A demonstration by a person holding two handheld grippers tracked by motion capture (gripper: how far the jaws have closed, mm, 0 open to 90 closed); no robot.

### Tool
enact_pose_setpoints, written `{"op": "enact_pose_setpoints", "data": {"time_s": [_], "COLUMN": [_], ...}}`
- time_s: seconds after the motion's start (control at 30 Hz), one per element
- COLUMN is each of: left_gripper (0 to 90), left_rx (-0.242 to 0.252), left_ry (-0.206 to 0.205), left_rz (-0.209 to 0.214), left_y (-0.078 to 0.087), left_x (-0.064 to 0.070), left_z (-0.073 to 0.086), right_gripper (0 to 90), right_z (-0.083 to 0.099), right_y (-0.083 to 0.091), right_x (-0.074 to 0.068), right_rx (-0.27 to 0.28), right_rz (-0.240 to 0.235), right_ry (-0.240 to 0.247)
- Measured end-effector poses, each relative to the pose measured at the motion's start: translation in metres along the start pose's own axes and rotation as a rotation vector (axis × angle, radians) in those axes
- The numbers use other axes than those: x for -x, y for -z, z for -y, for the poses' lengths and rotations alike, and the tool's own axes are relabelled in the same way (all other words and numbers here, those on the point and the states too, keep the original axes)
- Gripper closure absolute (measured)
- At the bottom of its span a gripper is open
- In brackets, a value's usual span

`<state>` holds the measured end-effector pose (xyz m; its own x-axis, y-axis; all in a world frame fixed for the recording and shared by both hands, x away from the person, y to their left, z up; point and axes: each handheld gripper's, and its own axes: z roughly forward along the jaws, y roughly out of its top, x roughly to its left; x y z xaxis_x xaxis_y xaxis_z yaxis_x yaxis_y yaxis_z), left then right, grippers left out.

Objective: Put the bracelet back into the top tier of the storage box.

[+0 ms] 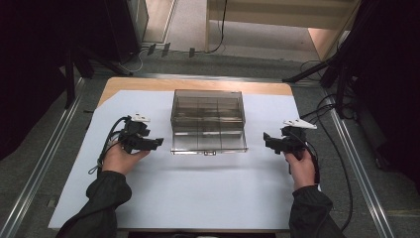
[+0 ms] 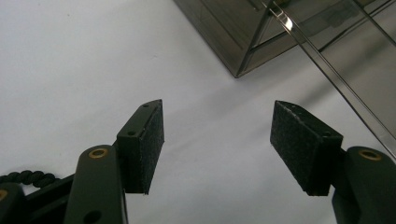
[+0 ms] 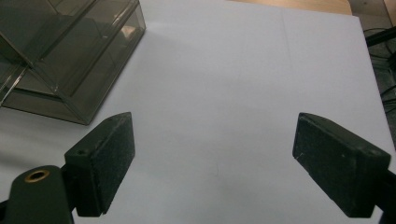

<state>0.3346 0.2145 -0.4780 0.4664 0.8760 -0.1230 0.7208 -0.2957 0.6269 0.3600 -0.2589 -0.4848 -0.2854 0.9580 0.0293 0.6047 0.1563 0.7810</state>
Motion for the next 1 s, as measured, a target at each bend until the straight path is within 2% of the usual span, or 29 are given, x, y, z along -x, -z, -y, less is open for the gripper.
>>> {"op": "enact_pose_setpoints", "data": {"time_s": [0.03,0.1,0.13,0.3,0.57,0.87,1.0], "left_gripper": [38.8,42.0,43.2,38.5,36.6,36.5,36.4], "left_rx": [-0.017,-0.051,-0.055,-0.051,-0.07,-0.073,-0.072], "left_ry": [0.023,0.085,0.102,0.075,0.038,0.04,0.045], "left_rz": [0.008,0.057,0.068,0.065,0.072,0.075,0.077], "left_y": [-0.001,-0.001,0.0,0.003,0.003,0.004,0.005], "left_x": [-0.002,-0.007,-0.008,-0.004,0.003,0.002,0.002], "left_z": [0.0,0.001,0.001,-0.001,-0.002,-0.002,-0.003], "right_gripper": [14.0,14.0,14.0,14.0,14.0,14.0,14.0], "right_z": [0.0,0.0,-0.001,0.0,0.001,0.001,0.001], "right_y": [0.0,0.0,0.0,0.0,0.001,0.001,0.002], "right_x": [0.0,-0.001,-0.001,-0.004,-0.003,-0.004,-0.006], "right_rx": [0.003,0.005,0.005,-0.002,-0.007,-0.01,-0.009], "right_rz": [-0.002,-0.002,-0.006,-0.03,-0.031,-0.043,-0.079], "right_ry": [0.005,0.008,0.011,0.032,0.027,0.036,0.062]}}
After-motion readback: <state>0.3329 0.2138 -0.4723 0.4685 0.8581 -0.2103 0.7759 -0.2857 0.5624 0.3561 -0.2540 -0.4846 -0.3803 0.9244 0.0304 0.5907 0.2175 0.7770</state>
